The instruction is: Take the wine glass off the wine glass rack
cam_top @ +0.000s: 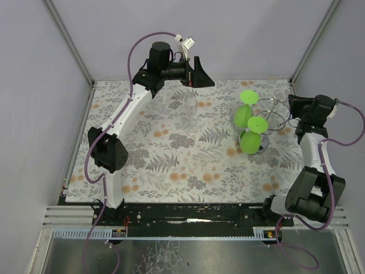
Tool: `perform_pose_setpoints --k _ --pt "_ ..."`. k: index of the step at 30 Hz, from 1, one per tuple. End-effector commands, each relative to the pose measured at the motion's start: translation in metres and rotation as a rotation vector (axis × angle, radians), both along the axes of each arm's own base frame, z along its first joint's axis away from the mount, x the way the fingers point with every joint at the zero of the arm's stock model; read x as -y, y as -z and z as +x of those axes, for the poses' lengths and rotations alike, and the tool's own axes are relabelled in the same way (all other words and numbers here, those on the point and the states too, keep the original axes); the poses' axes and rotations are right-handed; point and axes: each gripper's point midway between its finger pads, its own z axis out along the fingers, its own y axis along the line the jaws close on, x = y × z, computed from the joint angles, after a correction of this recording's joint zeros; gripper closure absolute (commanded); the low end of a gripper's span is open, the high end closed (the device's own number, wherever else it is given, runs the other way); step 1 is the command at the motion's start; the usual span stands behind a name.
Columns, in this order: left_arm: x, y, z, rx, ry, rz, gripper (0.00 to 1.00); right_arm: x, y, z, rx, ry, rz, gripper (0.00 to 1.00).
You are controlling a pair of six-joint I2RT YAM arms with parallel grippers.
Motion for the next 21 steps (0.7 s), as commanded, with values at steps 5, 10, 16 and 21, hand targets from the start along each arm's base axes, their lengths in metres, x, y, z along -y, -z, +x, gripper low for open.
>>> perform_pose_setpoints --k 5,10,16,21 --pt "-0.004 -0.022 -0.01 0.076 0.021 -0.025 0.0 -0.001 -0.02 -0.002 0.069 0.007 -0.012 1.0" --pt "-0.003 -0.023 -0.01 0.075 0.026 -0.027 0.0 0.002 -0.031 -0.003 0.1 0.024 -0.032 1.0" --pt "-0.003 -0.022 -0.009 0.074 0.028 -0.028 0.0 0.009 -0.051 -0.005 0.135 0.053 -0.095 1.0" --pt "-0.003 -0.025 -0.01 0.076 0.028 -0.034 0.0 0.01 -0.055 -0.005 0.157 0.057 -0.105 1.0"
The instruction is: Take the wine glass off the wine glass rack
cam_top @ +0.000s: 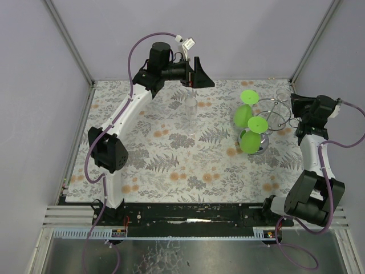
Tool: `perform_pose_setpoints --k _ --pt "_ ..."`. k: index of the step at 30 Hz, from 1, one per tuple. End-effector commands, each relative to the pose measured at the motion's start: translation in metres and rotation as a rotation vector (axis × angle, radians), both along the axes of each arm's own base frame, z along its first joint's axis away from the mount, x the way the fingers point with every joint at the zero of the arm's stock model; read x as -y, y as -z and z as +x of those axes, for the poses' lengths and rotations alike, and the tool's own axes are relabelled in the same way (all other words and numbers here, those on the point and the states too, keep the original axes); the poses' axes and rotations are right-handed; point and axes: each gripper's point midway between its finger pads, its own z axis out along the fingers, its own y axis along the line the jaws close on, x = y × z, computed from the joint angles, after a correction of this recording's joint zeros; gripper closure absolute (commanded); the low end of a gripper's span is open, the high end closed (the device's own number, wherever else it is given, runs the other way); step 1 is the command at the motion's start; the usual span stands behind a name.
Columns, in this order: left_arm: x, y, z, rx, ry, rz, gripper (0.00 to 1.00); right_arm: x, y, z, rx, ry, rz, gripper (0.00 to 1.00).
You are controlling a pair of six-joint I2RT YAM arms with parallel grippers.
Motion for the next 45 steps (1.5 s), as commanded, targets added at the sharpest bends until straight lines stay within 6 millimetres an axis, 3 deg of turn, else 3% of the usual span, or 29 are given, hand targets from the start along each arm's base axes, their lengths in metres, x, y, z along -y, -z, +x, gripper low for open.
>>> perform_pose_setpoints --k 1,15,31,45 --pt "-0.003 -0.027 -0.008 0.081 0.019 -0.037 0.0 0.004 -0.044 0.001 0.133 0.02 -0.069 1.0" --pt "-0.005 -0.026 -0.013 0.076 0.026 -0.035 0.0 0.006 -0.048 0.003 0.167 0.028 -0.073 1.0" --pt "-0.006 -0.027 -0.019 0.07 0.032 -0.036 0.0 0.014 -0.072 0.03 0.234 0.012 -0.098 1.0" --pt "-0.008 -0.029 -0.023 0.058 0.024 -0.04 0.0 0.007 -0.121 0.047 0.335 -0.057 -0.101 1.0"
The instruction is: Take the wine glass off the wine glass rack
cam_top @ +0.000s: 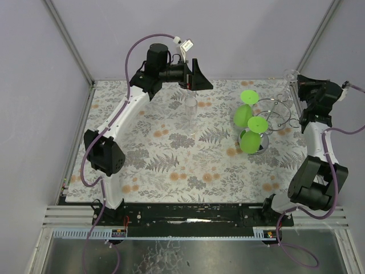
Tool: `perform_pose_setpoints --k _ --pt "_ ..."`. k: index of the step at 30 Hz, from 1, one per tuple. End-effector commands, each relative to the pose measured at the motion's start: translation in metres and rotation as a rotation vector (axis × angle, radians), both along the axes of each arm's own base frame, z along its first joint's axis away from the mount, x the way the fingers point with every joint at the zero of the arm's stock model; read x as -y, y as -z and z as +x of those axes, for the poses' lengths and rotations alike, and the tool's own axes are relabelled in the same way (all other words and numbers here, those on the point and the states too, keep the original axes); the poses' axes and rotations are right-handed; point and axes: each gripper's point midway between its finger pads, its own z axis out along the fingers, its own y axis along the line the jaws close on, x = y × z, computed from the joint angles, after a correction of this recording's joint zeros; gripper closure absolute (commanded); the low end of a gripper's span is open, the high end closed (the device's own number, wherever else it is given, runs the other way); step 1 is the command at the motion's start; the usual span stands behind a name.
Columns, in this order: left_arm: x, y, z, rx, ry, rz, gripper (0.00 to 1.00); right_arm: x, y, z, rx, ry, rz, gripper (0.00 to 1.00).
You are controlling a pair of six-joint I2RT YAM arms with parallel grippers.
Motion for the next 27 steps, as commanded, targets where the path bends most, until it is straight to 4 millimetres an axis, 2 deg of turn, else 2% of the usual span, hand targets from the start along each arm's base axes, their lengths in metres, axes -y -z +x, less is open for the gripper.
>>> perform_pose_setpoints --k 1,8,16,17,20,24,27 --pt "-0.004 -0.025 -0.008 0.062 0.006 -0.039 0.0 -0.01 -0.076 0.001 0.192 -0.05 -0.047 1.0" --pt "-0.004 -0.031 -0.011 0.064 0.008 -0.049 0.0 -0.025 -0.121 -0.005 0.308 -0.122 -0.095 1.0" --pt "-0.009 -0.049 -0.019 0.07 0.011 -0.079 0.0 -0.056 -0.21 -0.021 0.518 -0.271 -0.307 1.0" --pt "-0.011 -0.056 -0.021 0.067 0.013 -0.096 0.0 -0.069 -0.238 -0.025 0.575 -0.334 -0.345 1.0" --pt "-0.015 -0.069 -0.026 0.066 0.015 -0.126 0.0 -0.089 -0.258 -0.029 0.619 -0.415 -0.372 1.0" --pt "-0.019 -0.095 -0.037 0.084 0.046 -0.201 0.0 -0.128 -0.276 -0.036 0.66 -0.518 -0.403 1.0" --pt "-0.024 -0.117 -0.046 0.097 0.072 -0.26 0.0 -0.165 -0.279 -0.039 0.659 -0.594 -0.43 1.0"
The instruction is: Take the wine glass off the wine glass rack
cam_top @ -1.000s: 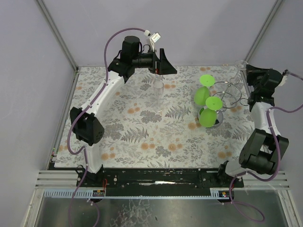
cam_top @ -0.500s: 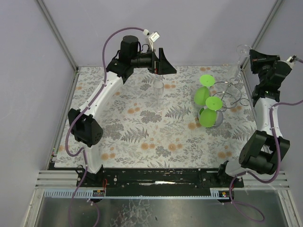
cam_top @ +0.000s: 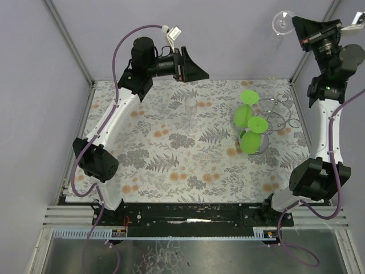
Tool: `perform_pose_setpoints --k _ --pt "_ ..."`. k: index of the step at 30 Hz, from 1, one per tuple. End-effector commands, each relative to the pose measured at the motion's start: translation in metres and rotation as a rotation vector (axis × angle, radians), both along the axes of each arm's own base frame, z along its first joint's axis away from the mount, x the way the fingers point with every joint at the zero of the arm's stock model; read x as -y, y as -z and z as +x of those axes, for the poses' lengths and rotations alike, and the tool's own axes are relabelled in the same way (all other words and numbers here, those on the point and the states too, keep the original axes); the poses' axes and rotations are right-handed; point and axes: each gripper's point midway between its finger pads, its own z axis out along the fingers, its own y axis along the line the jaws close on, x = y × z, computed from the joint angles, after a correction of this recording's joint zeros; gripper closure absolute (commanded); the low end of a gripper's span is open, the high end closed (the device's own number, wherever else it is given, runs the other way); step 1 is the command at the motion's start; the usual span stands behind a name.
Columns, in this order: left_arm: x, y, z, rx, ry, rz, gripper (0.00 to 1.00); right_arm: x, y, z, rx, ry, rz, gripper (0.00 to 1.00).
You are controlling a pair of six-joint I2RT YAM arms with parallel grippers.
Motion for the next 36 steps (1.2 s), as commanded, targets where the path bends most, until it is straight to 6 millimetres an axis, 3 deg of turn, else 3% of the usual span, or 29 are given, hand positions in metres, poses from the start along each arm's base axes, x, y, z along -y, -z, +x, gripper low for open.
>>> perform_pose_setpoints --k 1,6,12,19,25,34,36 --pt "-0.01 -0.059 -0.025 0.095 0.065 -0.14 0.0 -0.072 -0.033 -0.027 0.109 -0.152 -0.142 1.0" --pt "-0.021 -0.085 -0.045 0.105 0.11 -0.233 0.0 -0.121 -0.029 -0.038 0.113 -0.236 -0.173 1.0" --pt "-0.024 -0.092 -0.052 0.097 0.12 -0.275 0.0 -0.17 -0.015 -0.056 0.104 -0.325 -0.206 1.0" --pt "-0.021 -0.093 -0.04 0.022 0.116 -0.33 0.0 -0.199 0.005 -0.068 0.086 -0.384 -0.235 1.0" --pt "-0.015 -0.078 -0.019 -0.047 0.087 -0.337 0.0 -0.226 0.02 -0.081 0.074 -0.443 -0.264 1.0" --pt "-0.011 -0.068 -0.006 -0.076 0.081 -0.334 0.0 -0.244 0.028 -0.092 0.068 -0.479 -0.285 1.0" --pt "-0.01 -0.067 -0.005 -0.081 0.082 -0.335 0.06 -0.245 0.03 -0.092 0.067 -0.478 -0.285 1.0"
